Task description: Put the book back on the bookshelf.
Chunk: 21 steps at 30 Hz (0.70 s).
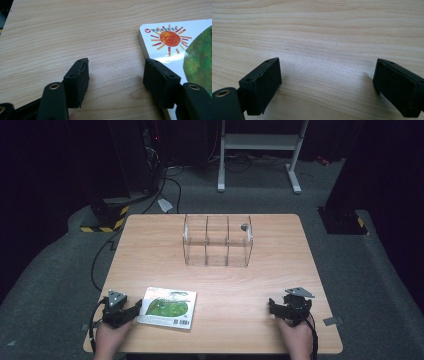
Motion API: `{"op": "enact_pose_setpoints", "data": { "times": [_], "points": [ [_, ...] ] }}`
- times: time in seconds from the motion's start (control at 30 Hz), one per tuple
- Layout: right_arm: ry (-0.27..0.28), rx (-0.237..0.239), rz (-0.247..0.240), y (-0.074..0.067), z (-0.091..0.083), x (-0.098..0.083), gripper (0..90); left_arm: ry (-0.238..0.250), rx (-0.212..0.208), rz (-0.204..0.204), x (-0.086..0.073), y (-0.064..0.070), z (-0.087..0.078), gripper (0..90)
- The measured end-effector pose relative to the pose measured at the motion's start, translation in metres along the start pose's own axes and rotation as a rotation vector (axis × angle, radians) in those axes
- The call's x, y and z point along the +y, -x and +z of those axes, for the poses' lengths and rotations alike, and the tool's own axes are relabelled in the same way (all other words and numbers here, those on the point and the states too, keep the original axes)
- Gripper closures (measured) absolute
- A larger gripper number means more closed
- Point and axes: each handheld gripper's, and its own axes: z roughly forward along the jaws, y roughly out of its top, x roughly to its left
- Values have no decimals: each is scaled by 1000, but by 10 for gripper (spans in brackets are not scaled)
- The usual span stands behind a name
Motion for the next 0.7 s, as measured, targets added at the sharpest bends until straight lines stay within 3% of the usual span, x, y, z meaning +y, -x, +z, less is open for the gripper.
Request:
{"op": "enact_pose_setpoints", "data": {
  "times": [0.57, 0.7],
  "points": [
    [1, 27, -29, 2, -2, -2, 79, 0, -6, -3, 1, -2, 1, 359],
    [2, 26, -23, 2, -2, -2, 90, 4, -15, -25, 1, -4, 1, 346]
  ]
}}
